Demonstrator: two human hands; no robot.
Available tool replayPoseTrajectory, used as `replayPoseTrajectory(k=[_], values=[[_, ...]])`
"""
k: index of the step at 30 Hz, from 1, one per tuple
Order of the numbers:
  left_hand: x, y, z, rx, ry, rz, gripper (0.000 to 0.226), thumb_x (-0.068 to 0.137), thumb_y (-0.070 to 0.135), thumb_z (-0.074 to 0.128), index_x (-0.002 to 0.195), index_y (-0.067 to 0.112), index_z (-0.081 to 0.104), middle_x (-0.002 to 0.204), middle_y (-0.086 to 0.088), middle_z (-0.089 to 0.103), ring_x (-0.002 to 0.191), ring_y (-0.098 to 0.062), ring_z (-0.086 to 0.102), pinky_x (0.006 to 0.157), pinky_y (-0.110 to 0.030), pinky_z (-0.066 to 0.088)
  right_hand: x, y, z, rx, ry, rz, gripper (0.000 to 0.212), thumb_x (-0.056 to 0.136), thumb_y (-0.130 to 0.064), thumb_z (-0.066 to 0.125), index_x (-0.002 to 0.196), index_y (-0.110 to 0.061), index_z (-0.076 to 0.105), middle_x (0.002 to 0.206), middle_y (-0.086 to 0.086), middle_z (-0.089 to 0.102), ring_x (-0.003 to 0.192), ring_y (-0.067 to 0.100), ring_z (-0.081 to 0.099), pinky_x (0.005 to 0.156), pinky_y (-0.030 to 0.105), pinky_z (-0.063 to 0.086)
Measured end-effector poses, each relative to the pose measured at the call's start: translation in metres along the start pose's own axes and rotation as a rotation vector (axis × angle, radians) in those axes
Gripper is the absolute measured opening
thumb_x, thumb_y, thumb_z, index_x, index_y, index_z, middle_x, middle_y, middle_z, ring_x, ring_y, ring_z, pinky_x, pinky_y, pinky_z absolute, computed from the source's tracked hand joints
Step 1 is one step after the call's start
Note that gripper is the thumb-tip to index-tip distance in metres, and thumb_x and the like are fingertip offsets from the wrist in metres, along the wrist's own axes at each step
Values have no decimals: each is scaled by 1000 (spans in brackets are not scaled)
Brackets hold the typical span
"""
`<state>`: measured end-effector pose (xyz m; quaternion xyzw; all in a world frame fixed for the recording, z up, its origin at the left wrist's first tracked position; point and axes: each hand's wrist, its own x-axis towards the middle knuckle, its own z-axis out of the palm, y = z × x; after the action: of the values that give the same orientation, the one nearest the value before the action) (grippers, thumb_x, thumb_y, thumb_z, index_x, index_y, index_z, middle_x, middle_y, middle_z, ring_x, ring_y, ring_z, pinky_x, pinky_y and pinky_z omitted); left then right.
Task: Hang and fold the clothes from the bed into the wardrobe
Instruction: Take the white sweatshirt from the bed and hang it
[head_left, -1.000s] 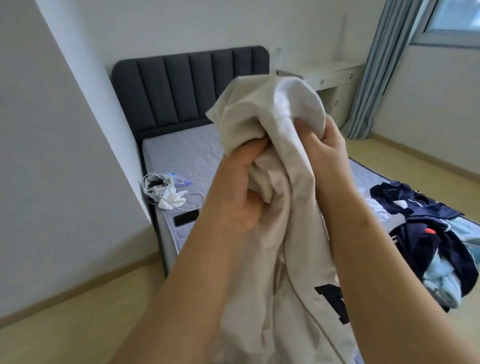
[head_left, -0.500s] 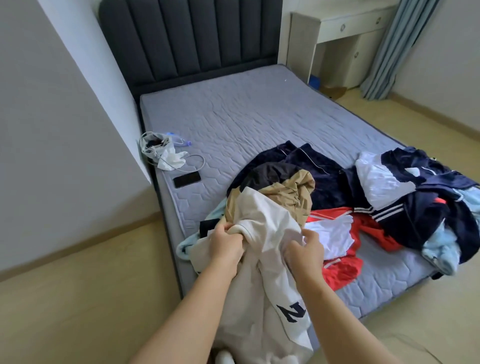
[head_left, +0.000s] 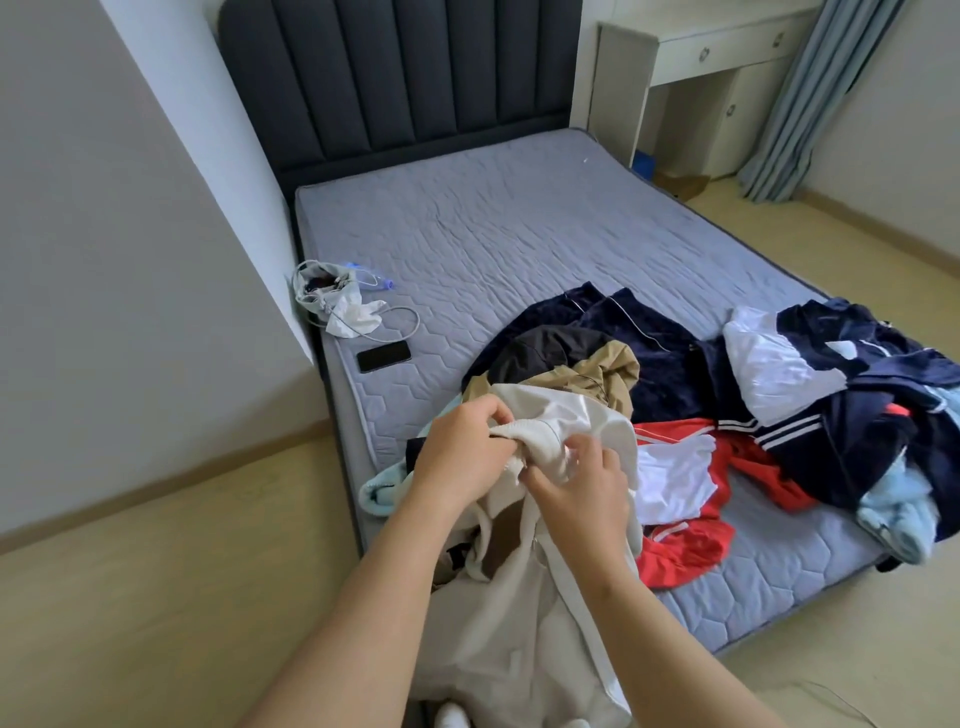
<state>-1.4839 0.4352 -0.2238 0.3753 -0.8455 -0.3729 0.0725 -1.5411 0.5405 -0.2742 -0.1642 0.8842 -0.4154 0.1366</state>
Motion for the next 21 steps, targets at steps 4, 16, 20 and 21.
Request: replayPoseTrajectory(k=[4, 16, 20, 21], values=[[1, 5, -5, 105, 19, 67, 19, 80, 18, 56, 69, 32, 49, 67, 10, 53, 64, -10, 49, 50, -25, 32, 4, -7, -3, 30, 17, -94, 20, 84, -24, 54, 103, -18, 59, 98, -3, 60, 94, 24, 54, 74, 37, 44], [22, -43, 16, 91, 51, -78, 31, 90, 10, 38, 91, 34, 58, 86, 8, 54, 80, -18, 49, 64, -28, 35, 19, 7, -12, 228, 2, -171, 21, 83, -9, 54, 87, -30, 54, 67, -13, 52, 63, 10, 47, 64, 29, 40], [23, -43, 12, -138, 277, -158, 41, 83, -4, 36, 91, 33, 52, 76, 8, 53, 70, -17, 50, 54, -29, 38, 12, 27, 1, -168, -63, -161, 21, 85, -9, 55, 104, -16, 60, 100, 0, 55, 89, 19, 52, 73, 28, 36], [20, -44, 10, -161, 338, -168, 44, 80, -5, 36, 94, 32, 53, 78, 4, 56, 70, -19, 50, 51, -29, 35, 9, 30, 4, -259, -46, -124, 24, 85, -8, 52, 105, -19, 59, 105, 1, 53, 97, 22, 49, 75, 30, 31]])
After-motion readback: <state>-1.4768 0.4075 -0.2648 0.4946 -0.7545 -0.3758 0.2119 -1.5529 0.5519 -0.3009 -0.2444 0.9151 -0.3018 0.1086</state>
